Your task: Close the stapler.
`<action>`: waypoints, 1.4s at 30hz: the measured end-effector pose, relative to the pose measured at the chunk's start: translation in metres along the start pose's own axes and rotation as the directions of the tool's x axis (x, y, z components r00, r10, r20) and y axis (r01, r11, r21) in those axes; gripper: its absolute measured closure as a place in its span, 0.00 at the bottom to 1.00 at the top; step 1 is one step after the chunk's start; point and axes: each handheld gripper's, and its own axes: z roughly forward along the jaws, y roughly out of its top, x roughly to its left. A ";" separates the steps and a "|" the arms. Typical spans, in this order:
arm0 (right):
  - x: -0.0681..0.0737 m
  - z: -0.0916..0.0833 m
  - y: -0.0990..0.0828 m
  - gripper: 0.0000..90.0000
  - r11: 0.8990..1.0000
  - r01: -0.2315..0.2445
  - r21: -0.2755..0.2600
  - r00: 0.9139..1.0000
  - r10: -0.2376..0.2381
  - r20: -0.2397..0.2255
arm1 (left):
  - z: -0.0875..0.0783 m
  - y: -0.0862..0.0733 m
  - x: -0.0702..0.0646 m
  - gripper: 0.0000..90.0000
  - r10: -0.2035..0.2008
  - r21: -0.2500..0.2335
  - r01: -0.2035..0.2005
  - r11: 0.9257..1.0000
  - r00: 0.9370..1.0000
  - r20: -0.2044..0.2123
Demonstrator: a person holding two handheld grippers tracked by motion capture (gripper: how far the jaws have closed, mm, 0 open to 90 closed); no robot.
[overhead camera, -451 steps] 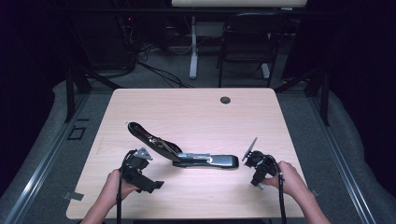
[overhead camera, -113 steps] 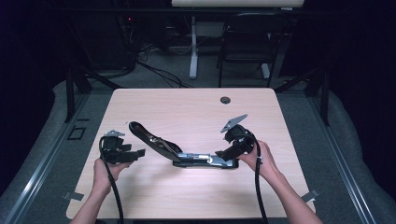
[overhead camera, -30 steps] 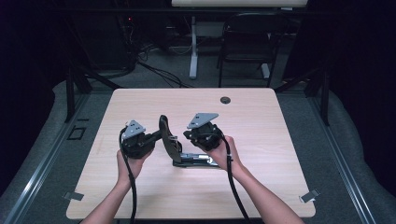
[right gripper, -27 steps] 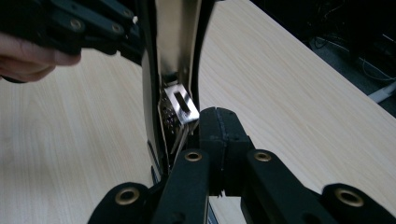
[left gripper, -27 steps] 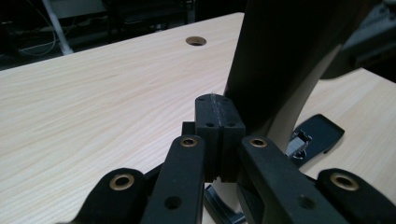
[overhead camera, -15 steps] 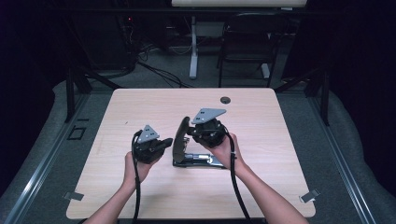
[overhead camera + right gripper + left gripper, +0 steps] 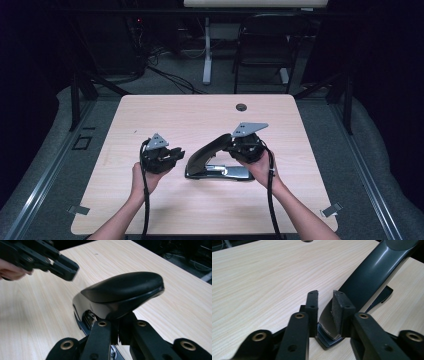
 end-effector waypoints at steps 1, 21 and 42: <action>-0.002 -0.001 -0.003 1.00 1.000 -0.001 0.004 1.000 0.001 0.007 | 0.000 0.000 0.001 0.80 -0.008 0.005 0.008 1.000 1.000 -0.001; -0.021 -0.009 -0.052 0.99 0.996 -0.045 0.083 0.996 0.039 0.075 | -0.002 -0.020 0.051 0.18 -0.211 0.106 0.208 0.972 0.977 0.017; -0.046 0.001 -0.096 0.98 0.929 -0.159 0.335 0.985 0.126 0.118 | -0.004 -0.020 0.055 0.11 -0.164 0.144 0.175 0.974 0.983 -0.084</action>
